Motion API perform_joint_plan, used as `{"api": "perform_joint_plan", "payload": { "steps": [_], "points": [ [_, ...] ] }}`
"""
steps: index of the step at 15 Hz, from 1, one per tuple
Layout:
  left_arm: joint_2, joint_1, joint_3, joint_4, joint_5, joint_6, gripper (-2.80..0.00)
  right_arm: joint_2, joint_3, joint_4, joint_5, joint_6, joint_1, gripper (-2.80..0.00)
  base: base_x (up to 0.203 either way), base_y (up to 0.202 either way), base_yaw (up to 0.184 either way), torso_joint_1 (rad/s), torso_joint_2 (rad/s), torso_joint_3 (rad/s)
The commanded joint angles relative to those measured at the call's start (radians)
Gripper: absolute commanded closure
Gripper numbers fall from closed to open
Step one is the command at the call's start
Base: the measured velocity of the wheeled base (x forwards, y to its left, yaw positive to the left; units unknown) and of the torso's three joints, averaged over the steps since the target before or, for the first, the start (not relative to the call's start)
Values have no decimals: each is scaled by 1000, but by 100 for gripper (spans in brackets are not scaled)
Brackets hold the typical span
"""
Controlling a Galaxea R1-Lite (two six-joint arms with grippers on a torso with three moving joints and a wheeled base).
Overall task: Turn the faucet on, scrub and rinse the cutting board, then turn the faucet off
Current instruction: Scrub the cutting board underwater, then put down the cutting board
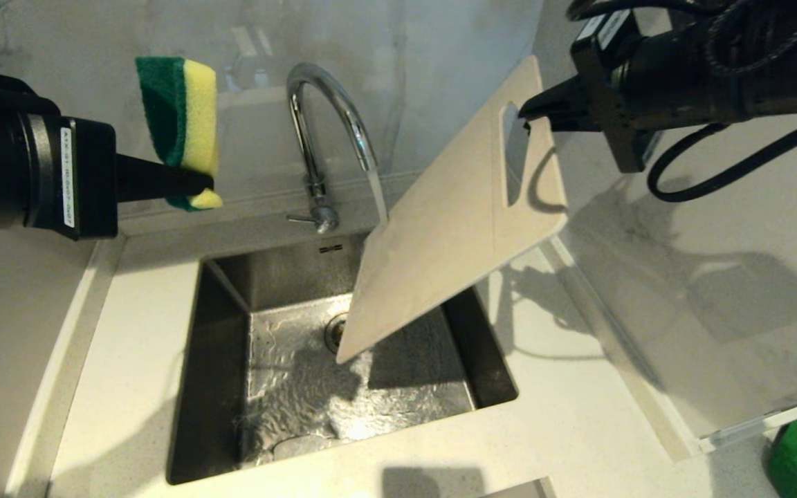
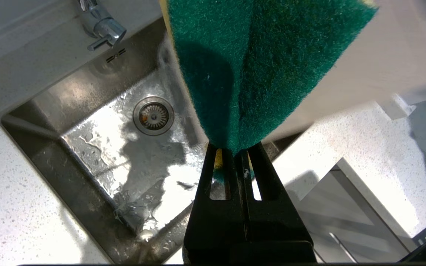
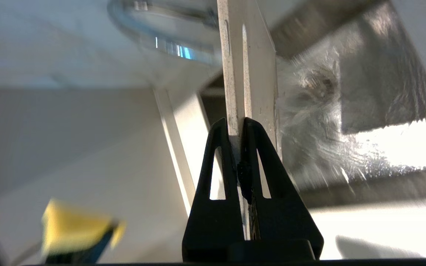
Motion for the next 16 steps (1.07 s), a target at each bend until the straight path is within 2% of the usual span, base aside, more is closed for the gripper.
{"api": "perform_joint_plan", "payload": {
  "steps": [1,5,11,16],
  "points": [
    [0,-1,8,1,1,-1,0,-120,-54,244,-4,-41,1,0,0,0,0,0,0,0],
    [3,-1,7,0,1,-1,0,-210,0,353,-185,-119,-1,0,0,0,0,0,0,0],
    [10,-1,7,-2,1,-1,0,-332,179,370,-203,-161,-1,0,0,0,0,0,0,0],
    [12,1,7,-2,1,-1,0,-377,223,382,-199,-179,-1,0,0,0,0,0,0,0]
  ]
}}
